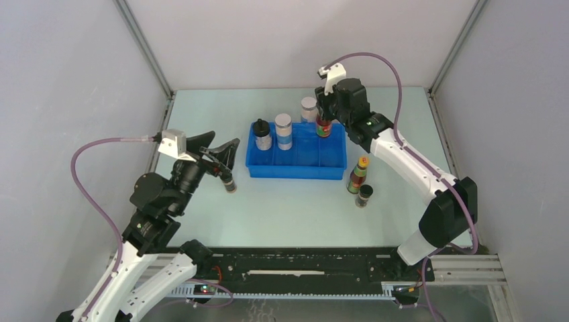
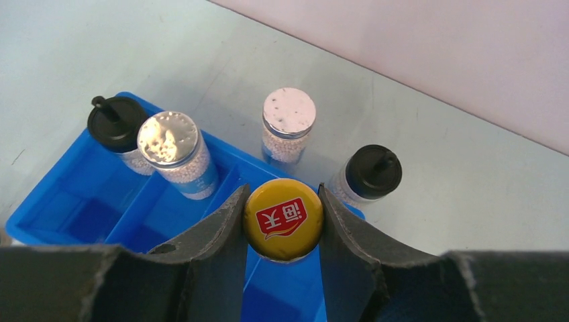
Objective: Organize the condiment bottles
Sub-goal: Place the bottle in the storage box.
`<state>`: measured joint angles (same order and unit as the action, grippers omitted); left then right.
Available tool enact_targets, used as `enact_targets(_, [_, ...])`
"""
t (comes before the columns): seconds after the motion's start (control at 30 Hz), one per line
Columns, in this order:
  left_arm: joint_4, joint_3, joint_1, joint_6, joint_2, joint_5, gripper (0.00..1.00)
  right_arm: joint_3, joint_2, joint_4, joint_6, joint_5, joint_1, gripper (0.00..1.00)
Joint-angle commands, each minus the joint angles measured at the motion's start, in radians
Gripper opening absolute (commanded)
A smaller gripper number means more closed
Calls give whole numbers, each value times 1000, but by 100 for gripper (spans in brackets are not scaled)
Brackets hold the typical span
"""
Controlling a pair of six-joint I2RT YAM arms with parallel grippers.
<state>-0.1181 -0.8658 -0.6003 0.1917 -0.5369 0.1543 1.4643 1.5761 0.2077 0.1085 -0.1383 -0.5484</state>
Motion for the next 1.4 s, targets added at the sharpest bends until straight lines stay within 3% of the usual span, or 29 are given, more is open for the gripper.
enact_targets(0.0, [40,13,-7,-19,-14,3,79,2,-55,-197,-24,-48,18,0])
enact_targets(1.37, [52,36,-7,-38,-35,8,79,-93,58,-333,-104,-122,79,0])
